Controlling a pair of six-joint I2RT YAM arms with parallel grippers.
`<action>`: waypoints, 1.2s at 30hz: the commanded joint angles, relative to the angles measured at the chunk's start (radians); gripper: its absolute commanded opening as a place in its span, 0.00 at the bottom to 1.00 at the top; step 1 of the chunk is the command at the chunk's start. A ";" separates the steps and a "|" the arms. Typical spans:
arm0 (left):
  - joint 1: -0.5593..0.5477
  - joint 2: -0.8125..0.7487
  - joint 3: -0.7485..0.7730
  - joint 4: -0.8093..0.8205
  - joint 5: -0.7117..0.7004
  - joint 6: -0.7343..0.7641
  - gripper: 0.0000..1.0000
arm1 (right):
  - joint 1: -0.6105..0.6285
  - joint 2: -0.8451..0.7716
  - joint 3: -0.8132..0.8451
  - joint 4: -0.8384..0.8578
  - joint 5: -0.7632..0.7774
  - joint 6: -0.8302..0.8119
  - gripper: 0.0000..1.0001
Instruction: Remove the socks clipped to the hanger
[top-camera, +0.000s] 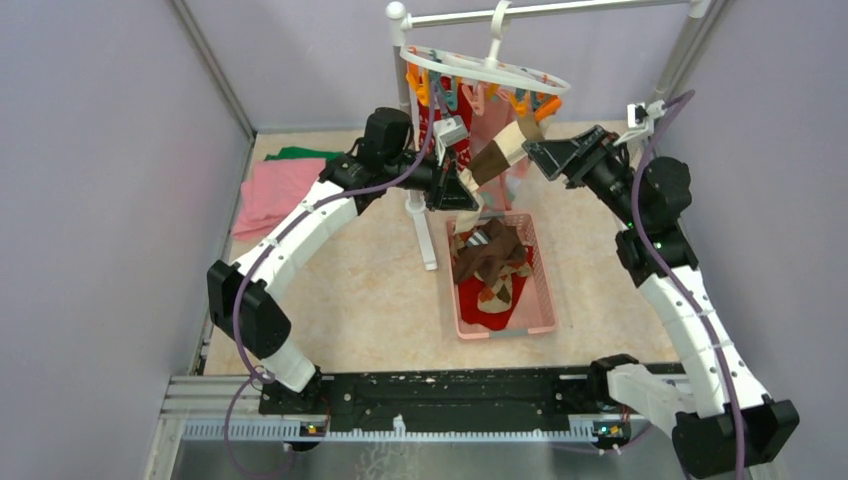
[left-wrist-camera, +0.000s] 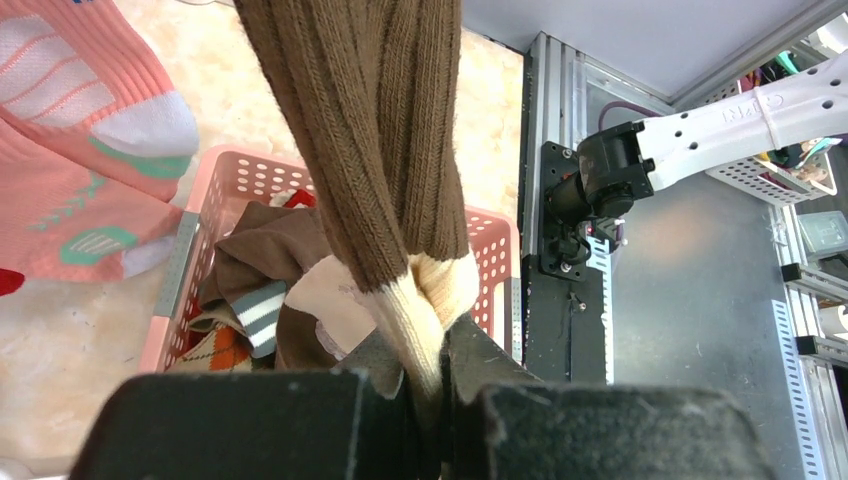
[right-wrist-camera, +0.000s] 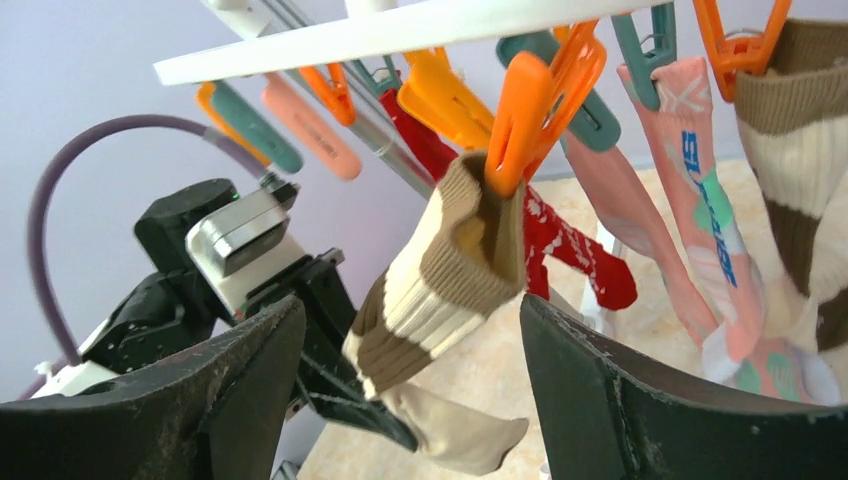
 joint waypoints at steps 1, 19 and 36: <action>-0.002 -0.042 -0.007 0.014 0.016 0.014 0.00 | -0.020 0.081 0.113 0.028 -0.047 -0.012 0.78; -0.003 -0.077 -0.150 0.068 0.215 -0.041 0.00 | -0.263 0.275 0.096 0.550 -0.430 0.399 0.79; -0.003 -0.056 -0.129 0.124 0.318 -0.158 0.00 | -0.227 0.329 0.124 0.640 -0.381 0.429 0.58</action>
